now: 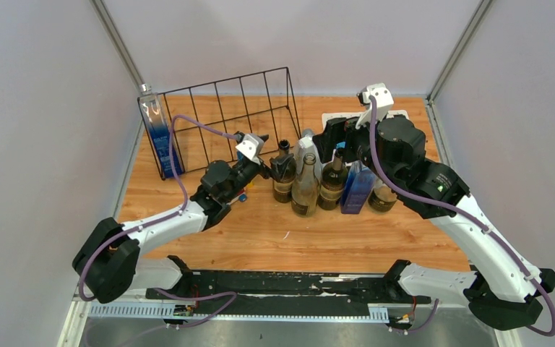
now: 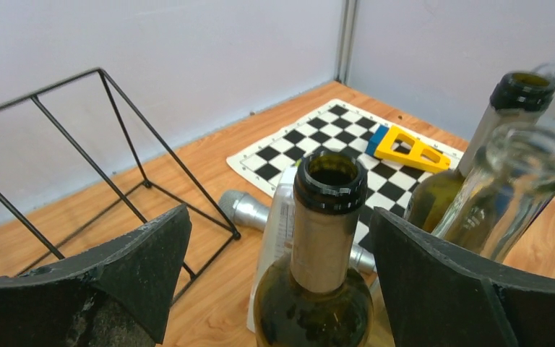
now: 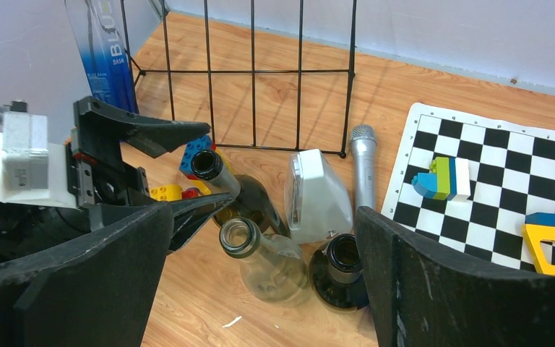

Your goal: Take the wine bottle off the wine rack

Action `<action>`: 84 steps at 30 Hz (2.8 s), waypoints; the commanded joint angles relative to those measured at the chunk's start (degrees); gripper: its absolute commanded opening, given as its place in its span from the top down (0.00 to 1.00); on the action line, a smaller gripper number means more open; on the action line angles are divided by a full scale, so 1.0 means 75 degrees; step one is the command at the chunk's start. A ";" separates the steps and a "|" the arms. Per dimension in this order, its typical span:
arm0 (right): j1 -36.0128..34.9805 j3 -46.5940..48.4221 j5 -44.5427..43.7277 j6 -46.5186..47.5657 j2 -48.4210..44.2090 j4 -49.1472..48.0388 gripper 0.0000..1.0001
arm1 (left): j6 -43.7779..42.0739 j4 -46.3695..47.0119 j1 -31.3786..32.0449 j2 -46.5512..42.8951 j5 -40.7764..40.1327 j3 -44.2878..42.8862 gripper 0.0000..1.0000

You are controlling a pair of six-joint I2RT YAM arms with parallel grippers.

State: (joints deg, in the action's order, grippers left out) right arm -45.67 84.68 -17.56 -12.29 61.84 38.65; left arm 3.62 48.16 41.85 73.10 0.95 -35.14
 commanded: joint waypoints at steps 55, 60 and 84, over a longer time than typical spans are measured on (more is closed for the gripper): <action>0.0031 0.0411 0.0365 -0.0397 0.0402 0.1369 0.01 | 0.1027 -0.8428 -0.7429 0.2732 -0.0656 -0.6947 0.00; 0.0020 0.0414 0.0333 -0.0278 0.0382 0.1339 0.01 | 0.0793 -0.8391 -0.7431 0.2898 -0.0810 -0.6922 0.00; 0.0031 0.0369 0.0415 -0.0283 0.0293 0.1314 0.01 | 0.0390 -0.7970 -0.7427 0.3782 -0.0776 -0.7145 0.18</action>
State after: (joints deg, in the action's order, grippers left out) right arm -45.67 87.64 -14.79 -14.87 65.71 50.33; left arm 7.75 -14.09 -13.26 100.49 -4.60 -86.06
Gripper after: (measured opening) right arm 0.987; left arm 0.821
